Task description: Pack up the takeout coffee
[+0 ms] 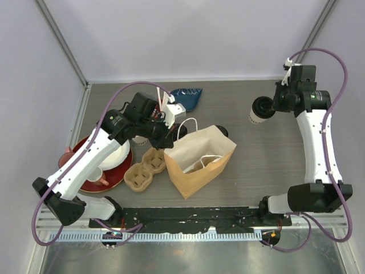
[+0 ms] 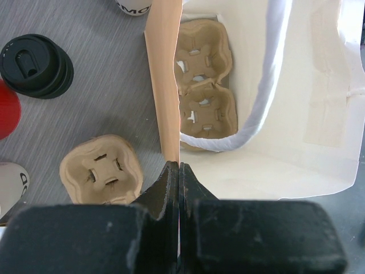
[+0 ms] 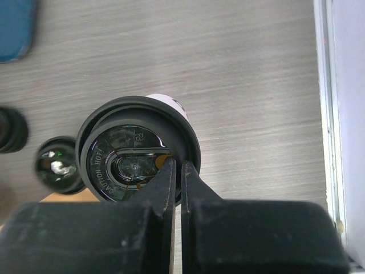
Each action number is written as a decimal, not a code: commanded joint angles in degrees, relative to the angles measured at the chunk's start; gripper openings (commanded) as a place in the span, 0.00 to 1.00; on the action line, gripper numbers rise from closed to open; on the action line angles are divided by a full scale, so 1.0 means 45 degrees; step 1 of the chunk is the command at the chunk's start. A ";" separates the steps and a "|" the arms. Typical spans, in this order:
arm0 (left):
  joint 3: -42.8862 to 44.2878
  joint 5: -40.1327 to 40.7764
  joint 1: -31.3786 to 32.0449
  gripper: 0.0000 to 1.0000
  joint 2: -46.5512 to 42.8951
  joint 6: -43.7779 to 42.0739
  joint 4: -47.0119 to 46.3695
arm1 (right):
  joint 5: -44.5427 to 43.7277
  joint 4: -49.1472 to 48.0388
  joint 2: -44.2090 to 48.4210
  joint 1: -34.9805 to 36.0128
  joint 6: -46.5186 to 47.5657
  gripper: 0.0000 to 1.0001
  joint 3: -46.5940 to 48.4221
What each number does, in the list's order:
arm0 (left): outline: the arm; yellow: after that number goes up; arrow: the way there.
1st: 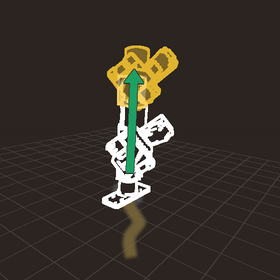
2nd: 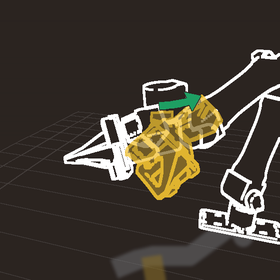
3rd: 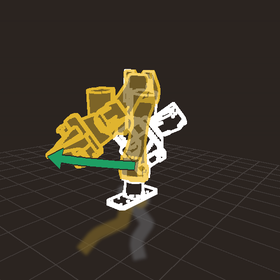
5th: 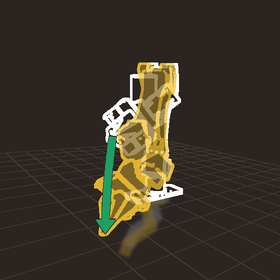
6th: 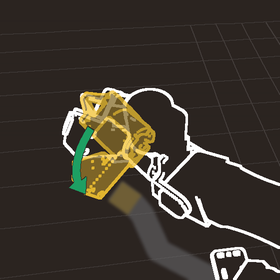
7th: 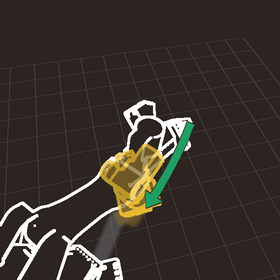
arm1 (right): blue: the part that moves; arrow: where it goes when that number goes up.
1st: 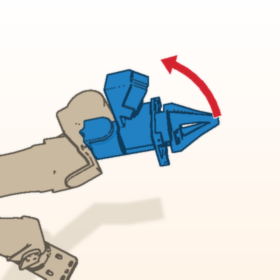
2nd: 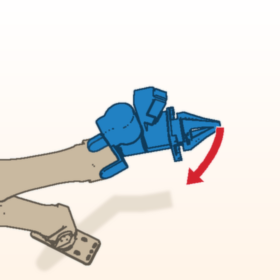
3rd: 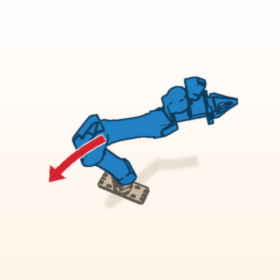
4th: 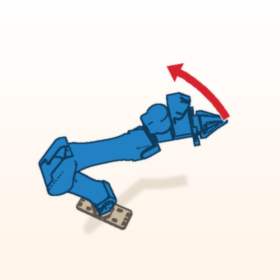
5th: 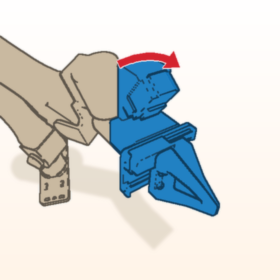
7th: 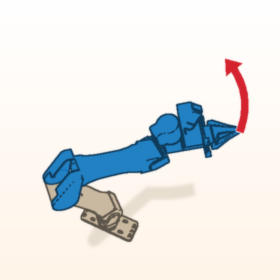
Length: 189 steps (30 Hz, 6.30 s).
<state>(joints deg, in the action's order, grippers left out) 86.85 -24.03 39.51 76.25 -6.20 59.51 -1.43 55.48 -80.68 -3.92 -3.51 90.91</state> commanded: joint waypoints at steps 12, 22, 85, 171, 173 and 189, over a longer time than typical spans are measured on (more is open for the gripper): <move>0.0095 0.0360 0.0049 0.00 -0.0050 0.0049 -0.0430 | 0.3440 0.3373 0.2012 0.4192 -0.0510 0.01 0.5265; 0.0251 0.0730 0.0029 0.00 0.0028 0.0049 -0.0411 | 0.5319 0.4603 0.2344 0.5069 -0.0567 0.01 0.4936; 0.0290 0.2627 0.0166 0.00 0.0790 0.1846 -0.0664 | -0.1030 0.0073 0.2520 1.2161 -0.0276 0.01 -0.3620; -0.0491 0.7059 0.0381 0.00 0.0947 0.3837 -0.5215 | -0.1401 0.2240 0.0625 1.2278 -0.2365 0.01 -0.3991; -0.0549 0.6417 0.0362 0.00 0.0753 0.3935 -0.5468 | -0.1225 0.2337 0.0528 1.2278 -0.2443 0.01 -0.4070; -0.0707 0.5046 0.0381 0.00 0.0048 0.4170 -0.5841 | -0.1128 0.3315 -0.0937 1.2278 -0.2561 0.01 -0.3680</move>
<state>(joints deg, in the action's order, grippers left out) 81.73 -3.05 42.19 79.94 12.93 39.86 -7.42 61.52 -81.91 50.78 -15.44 75.05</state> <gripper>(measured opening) 0.028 0.050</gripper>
